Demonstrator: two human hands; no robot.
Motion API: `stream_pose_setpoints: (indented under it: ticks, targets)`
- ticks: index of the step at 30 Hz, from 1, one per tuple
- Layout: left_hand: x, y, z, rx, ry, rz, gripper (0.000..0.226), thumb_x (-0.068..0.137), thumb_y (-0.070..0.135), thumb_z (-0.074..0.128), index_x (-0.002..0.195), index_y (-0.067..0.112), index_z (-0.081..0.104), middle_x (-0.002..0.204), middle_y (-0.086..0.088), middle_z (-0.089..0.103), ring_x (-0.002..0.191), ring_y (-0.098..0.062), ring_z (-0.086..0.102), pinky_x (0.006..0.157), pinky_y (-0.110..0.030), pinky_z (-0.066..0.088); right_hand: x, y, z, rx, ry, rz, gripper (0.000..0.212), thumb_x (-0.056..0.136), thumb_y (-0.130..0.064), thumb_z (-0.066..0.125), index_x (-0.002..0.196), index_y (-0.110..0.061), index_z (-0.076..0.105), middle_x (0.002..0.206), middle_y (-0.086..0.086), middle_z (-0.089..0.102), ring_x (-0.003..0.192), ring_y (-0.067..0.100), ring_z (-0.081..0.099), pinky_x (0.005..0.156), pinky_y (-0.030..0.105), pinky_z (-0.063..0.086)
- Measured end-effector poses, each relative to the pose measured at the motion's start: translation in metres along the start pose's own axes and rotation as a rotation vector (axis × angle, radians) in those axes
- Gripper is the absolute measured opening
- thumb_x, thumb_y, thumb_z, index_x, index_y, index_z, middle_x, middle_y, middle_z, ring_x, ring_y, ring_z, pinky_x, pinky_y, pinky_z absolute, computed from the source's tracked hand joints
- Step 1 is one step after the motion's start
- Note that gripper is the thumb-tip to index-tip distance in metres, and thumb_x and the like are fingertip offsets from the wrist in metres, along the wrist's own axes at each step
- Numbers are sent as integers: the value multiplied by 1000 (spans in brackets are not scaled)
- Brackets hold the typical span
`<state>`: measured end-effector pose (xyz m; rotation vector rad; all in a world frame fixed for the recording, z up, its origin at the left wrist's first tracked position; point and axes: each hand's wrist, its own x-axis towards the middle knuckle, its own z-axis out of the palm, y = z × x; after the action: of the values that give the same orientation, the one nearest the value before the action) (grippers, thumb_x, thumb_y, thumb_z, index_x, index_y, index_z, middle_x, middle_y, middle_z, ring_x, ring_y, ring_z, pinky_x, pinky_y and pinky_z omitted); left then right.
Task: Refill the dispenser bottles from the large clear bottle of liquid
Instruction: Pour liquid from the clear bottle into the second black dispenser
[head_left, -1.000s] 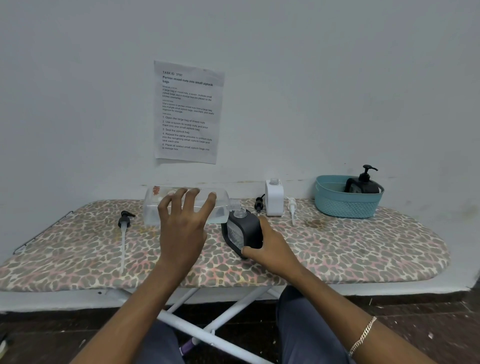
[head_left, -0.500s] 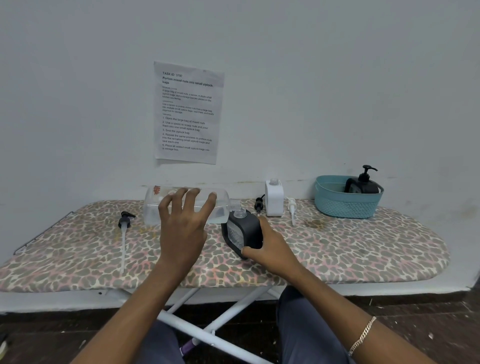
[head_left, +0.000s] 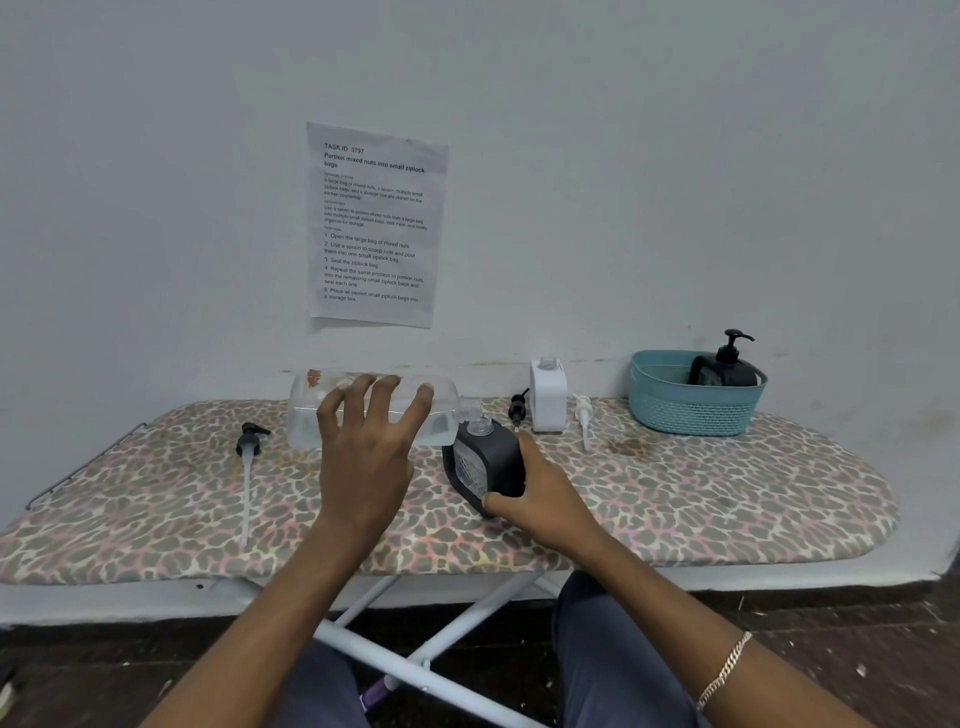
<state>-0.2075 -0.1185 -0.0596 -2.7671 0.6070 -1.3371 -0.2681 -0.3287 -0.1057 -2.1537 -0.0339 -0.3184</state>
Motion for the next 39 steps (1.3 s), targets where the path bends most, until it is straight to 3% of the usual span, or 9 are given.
stream_pose_setpoints:
  ticks: [8, 13, 18, 28, 35, 39]
  targets:
    - [1, 0, -1, -7, -1, 3, 82, 57, -16, 63, 131, 20, 67, 131, -16, 63, 128, -41, 53, 105, -55, 31, 1, 1, 1, -5, 6, -13, 71, 85, -27, 78, 145, -34, 41, 115, -17, 66, 99, -1, 65, 80, 22, 56]
    - [1, 0, -2, -1, -1, 11, 81, 58, -15, 64, 131, 19, 67, 131, -16, 63, 127, -41, 54, 105, -55, 31, 1, 1, 0, -9, 4, -12, 70, 85, -27, 79, 144, -35, 41, 114, -17, 65, 98, -4, 63, 75, 15, 52]
    - [1, 0, -3, 1, -5, 13, 81, 58, -15, 63, 131, 19, 67, 132, -16, 63, 128, -41, 54, 105, -54, 31, 2, 2, 1, -5, 6, -9, 72, 85, -26, 79, 145, -34, 41, 117, -15, 66, 100, -1, 64, 80, 21, 55]
    - [1, -1, -3, 1, -7, 18, 81, 58, -15, 62, 132, 19, 67, 132, -16, 63, 128, -41, 53, 106, -54, 31, 1, 1, 0, -5, 1, -7, 71, 86, -27, 79, 145, -34, 40, 112, -21, 63, 96, -8, 62, 70, 7, 47]
    - [1, -1, -3, 1, -4, 16, 81, 59, -15, 61, 132, 19, 67, 132, -16, 63, 128, -40, 53, 106, -54, 31, 2, 3, 0, 2, 5, -1, 68, 85, -28, 79, 142, -33, 43, 116, -14, 66, 99, -2, 64, 77, 19, 54]
    - [1, -1, -3, -4, -7, 12, 82, 58, -15, 62, 132, 19, 67, 132, -16, 63, 128, -40, 53, 106, -54, 31, 2, 3, 0, 6, 3, -1, 69, 85, -28, 80, 143, -34, 42, 116, -16, 66, 99, -3, 64, 76, 16, 53]
